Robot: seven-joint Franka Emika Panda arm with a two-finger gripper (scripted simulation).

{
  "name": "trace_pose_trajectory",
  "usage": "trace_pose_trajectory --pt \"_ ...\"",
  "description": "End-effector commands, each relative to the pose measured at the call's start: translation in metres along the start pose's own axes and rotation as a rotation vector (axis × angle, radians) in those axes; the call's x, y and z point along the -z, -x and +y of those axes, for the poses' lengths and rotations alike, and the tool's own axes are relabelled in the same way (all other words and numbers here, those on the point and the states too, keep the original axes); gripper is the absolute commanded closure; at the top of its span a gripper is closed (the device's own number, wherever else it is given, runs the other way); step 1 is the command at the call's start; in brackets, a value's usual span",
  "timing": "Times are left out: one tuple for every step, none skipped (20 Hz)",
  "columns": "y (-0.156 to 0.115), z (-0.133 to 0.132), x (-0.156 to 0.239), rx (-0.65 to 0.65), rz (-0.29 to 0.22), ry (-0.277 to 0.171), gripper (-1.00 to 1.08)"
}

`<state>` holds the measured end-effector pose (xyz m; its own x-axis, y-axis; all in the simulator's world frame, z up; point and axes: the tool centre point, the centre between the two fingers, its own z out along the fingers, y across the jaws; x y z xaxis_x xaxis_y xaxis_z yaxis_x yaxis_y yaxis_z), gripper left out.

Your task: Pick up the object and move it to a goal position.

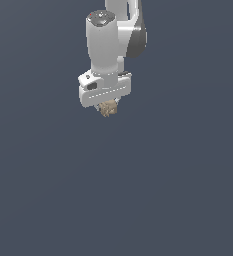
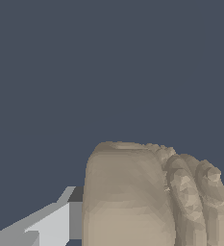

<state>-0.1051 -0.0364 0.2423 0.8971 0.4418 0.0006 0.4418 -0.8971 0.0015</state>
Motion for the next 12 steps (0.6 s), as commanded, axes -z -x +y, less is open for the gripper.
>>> trace_pose_trajectory --pt "0.002 -0.006 0.026 0.000 -0.001 0.000 1.08" --pt "0.002 -0.009 0.036 0.000 -0.001 0.000 1.08" --pt "0.003 -0.011 0.046 0.000 -0.001 0.000 1.08" --pt "0.003 -0.013 0.056 0.000 -0.001 0.000 1.08" --pt "0.003 -0.015 0.066 0.000 -0.001 0.000 1.08" --pt "0.004 -0.017 0.075 0.000 -0.001 0.000 1.08" --pt "0.004 -0.019 0.083 0.000 -0.001 -0.001 1.08" --pt "0.004 -0.021 0.091 0.000 -0.001 -0.001 1.08" --pt "0.004 -0.022 0.099 0.000 -0.001 -0.001 1.08" --pt "0.004 -0.024 0.106 0.000 -0.001 -0.001 1.08" --pt "0.004 -0.025 0.113 0.000 -0.001 -0.001 1.08" --pt "0.004 -0.026 0.119 0.000 -0.001 -0.001 1.08"
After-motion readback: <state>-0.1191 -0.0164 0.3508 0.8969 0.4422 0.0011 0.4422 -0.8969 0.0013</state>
